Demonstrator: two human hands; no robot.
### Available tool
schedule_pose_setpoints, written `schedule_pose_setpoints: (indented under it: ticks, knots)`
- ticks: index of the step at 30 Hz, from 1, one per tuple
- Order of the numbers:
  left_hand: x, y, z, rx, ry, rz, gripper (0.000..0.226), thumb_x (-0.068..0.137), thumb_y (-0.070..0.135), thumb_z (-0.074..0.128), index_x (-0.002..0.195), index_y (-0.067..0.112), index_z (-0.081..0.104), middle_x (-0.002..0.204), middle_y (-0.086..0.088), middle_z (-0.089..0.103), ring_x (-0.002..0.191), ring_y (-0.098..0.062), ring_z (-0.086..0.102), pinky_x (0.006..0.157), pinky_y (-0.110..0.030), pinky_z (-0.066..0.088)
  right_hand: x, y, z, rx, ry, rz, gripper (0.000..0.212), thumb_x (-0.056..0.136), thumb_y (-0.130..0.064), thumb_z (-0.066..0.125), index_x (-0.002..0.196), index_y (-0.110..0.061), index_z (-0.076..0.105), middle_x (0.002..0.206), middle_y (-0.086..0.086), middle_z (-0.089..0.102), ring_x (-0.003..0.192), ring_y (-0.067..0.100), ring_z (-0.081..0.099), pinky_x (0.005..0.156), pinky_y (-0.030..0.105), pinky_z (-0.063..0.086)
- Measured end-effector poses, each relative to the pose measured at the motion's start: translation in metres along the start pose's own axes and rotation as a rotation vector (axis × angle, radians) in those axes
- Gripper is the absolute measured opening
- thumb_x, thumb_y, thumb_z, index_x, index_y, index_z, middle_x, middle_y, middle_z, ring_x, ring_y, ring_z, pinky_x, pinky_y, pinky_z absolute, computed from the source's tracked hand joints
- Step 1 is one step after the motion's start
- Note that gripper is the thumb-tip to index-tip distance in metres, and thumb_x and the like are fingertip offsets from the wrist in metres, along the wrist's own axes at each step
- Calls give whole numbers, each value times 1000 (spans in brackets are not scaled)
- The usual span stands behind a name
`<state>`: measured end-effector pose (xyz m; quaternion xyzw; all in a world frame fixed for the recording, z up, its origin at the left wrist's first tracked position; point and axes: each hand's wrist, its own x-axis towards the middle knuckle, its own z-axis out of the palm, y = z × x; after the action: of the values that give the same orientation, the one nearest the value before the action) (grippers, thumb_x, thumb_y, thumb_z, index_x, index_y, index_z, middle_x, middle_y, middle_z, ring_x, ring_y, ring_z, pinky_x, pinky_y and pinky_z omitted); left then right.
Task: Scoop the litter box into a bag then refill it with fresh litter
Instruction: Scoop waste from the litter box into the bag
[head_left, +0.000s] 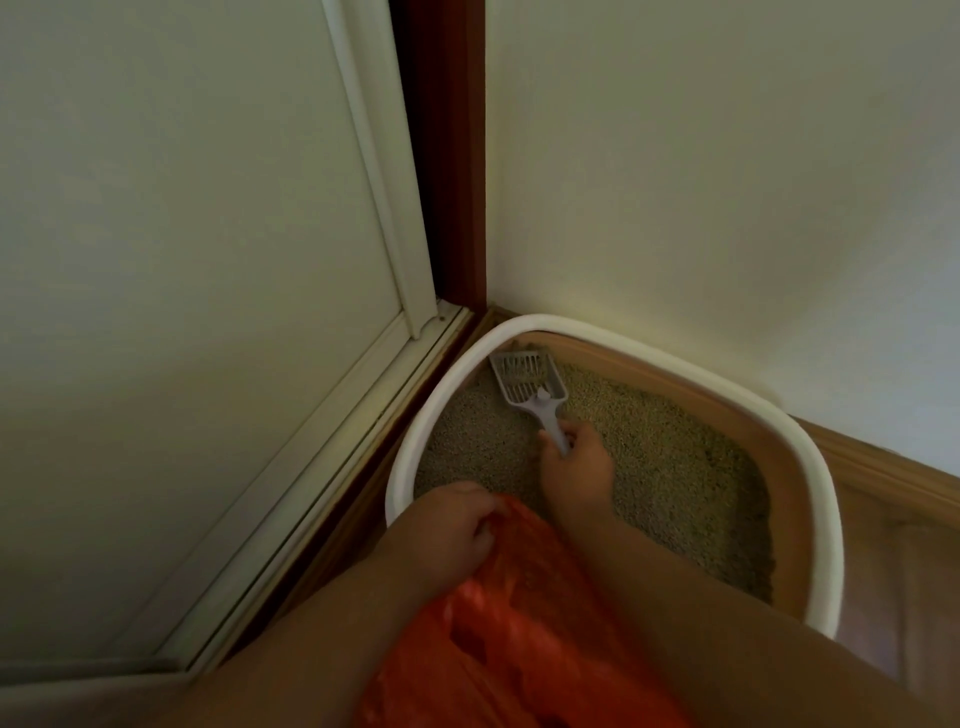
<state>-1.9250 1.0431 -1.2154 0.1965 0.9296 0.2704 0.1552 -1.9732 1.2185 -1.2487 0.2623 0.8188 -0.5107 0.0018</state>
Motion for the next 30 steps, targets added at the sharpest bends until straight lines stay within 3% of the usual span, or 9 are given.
schedule_pose_setpoints:
  ticks: [2, 8, 12, 16, 18, 20, 23, 30]
  knots:
    - [0, 0, 0, -3, 2, -7, 35, 97, 20, 57, 129, 29, 67, 122, 11, 62, 111, -3, 58, 98, -21, 47, 5, 0, -13, -67, -23, -22, 28, 100, -27, 61, 125, -13, 58, 99, 3, 69, 75, 14, 65, 52, 26, 49]
    - [0, 0, 0, 7, -10, -4, 37, 98, 19, 56, 132, 29, 65, 125, 10, 61, 112, -1, 56, 97, -14, 42, 15, -8, -53, -273, -87, -117, 26, 98, -26, 59, 121, -15, 63, 90, 1, 69, 68, 16, 68, 53, 34, 59]
    - [-1, -1, 1, 2, -9, -2, 37, 98, 18, 57, 132, 30, 65, 121, 11, 61, 101, 4, 52, 89, -9, 38, 11, -26, -74, -442, -94, -294, 18, 95, -25, 62, 109, -15, 67, 76, -5, 64, 57, 9, 61, 44, 21, 44]
    - [-1, -3, 2, -3, -7, 4, 37, 98, 19, 57, 133, 30, 65, 122, 11, 61, 105, 3, 54, 92, -10, 40, 14, -45, -97, -655, -156, -484, 4, 94, -20, 62, 96, -24, 63, 63, -13, 51, 51, 2, 49, 45, 17, 31]
    - [0, -3, 2, -2, -10, 5, 37, 98, 18, 58, 132, 30, 65, 123, 11, 61, 105, 3, 54, 93, -10, 40, 20, -49, -103, -787, -187, -540, 8, 96, -19, 58, 90, -22, 61, 61, -13, 47, 51, 1, 45, 47, 16, 29]
    - [0, -4, 3, 6, -13, 7, 37, 98, 18, 57, 133, 29, 65, 127, 10, 61, 111, 0, 56, 96, -11, 40, 26, -52, -104, -899, -192, -574, 19, 99, -17, 51, 109, -18, 68, 73, -7, 60, 61, 9, 56, 53, 20, 38]
    - [0, -3, 2, 15, -8, 7, 38, 98, 18, 57, 133, 29, 65, 129, 10, 61, 114, -1, 57, 96, -12, 40, 27, -56, -105, -1026, -203, -591, 41, 98, -8, 49, 135, -24, 60, 104, 4, 70, 84, 22, 66, 68, 28, 49]
    - [-1, -5, 3, 11, -18, 14, 38, 96, 18, 58, 131, 31, 66, 125, 10, 61, 107, 2, 57, 92, -8, 39, 24, -43, -101, -1192, -105, -723, 58, 94, 0, 55, 149, -14, 42, 122, 10, 63, 79, 22, 66, 64, 33, 60]
